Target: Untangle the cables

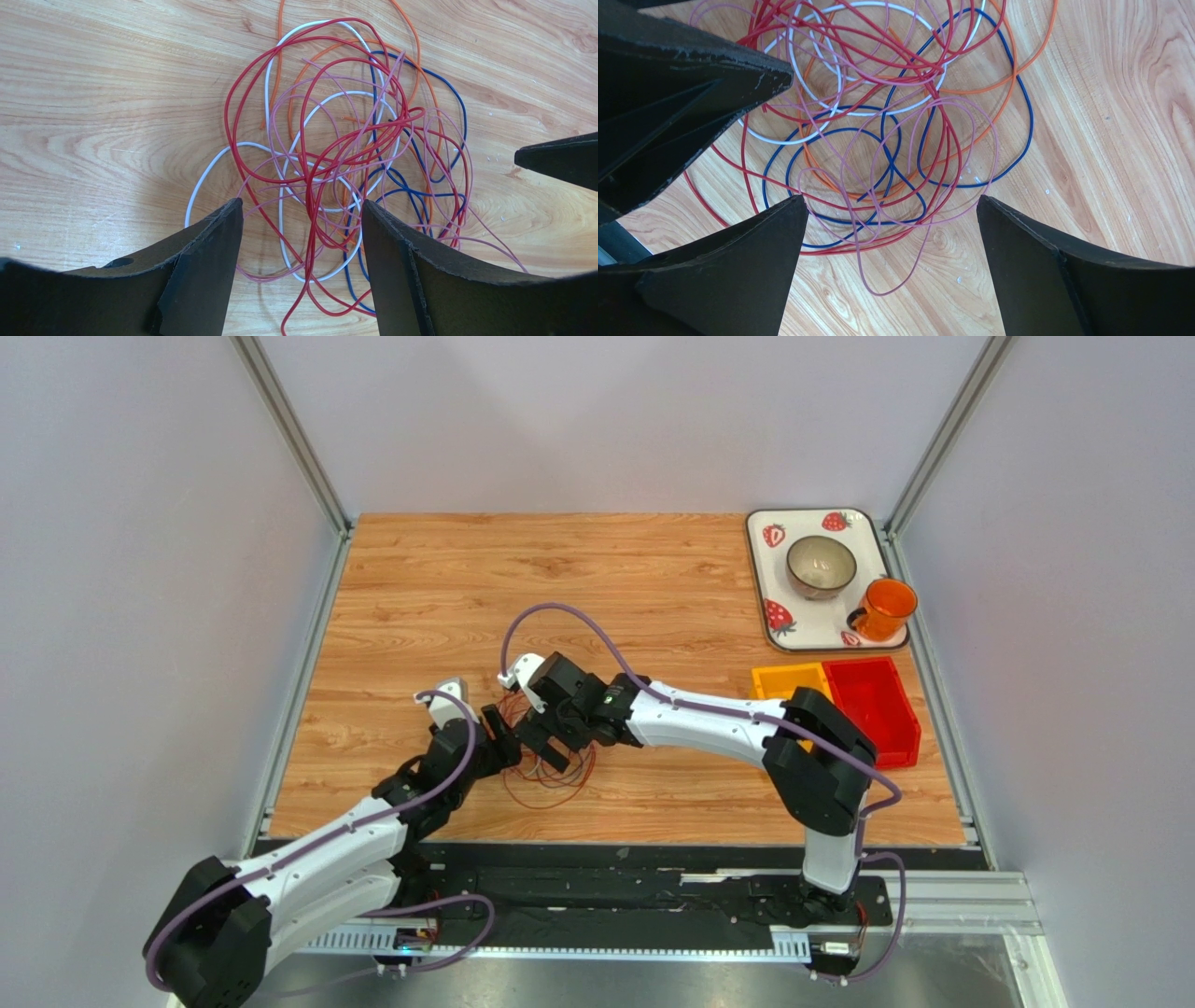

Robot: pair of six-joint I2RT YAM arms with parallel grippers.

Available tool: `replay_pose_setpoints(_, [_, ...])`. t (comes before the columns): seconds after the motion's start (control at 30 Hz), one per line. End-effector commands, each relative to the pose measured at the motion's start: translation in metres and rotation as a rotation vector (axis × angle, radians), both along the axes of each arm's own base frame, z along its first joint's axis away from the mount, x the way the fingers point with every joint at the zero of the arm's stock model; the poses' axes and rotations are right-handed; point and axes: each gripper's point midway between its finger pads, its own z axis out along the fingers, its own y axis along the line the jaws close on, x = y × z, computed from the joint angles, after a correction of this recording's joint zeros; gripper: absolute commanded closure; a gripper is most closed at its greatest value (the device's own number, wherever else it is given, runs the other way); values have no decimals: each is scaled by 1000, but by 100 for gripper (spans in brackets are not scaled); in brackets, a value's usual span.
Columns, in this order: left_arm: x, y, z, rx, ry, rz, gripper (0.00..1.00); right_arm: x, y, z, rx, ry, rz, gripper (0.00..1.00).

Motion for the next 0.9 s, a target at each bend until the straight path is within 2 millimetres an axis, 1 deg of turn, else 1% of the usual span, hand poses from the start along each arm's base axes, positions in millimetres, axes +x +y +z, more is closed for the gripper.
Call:
replay_pose_setpoints(0.0, [9, -7, 16, -43, -45, 4, 29, -3, 5, -3, -45, -38, 17, 3])
replay_pose_setpoints(0.23, [10, -7, 16, -41, -44, 5, 30, 2, 11, -5, -69, -88, 7, 5])
replay_pose_setpoints(0.3, [10, -7, 17, -43, -45, 6, 30, 1, 14, -5, -82, -97, 15, 9])
replay_pose_setpoints(0.33, [10, -8, 17, -42, -45, 4, 30, 2, 13, -11, -101, -100, 9, 10])
replay_pose_setpoints(0.43, [10, -8, 15, -39, -40, 4, 30, 3, 14, -14, -119, -118, 0, 18])
replay_pose_setpoints(0.57, [10, -8, 17, -42, -44, 6, 31, 5, 16, -13, -123, -150, -12, 31])
replay_pose_setpoints(0.63, [10, -7, 16, -39, -43, 6, 31, 7, 17, -12, -131, -164, -16, 35])
replay_pose_setpoints(0.87, [10, -5, 17, -43, -48, 19, 31, 9, 15, -21, -164, -166, -22, 41])
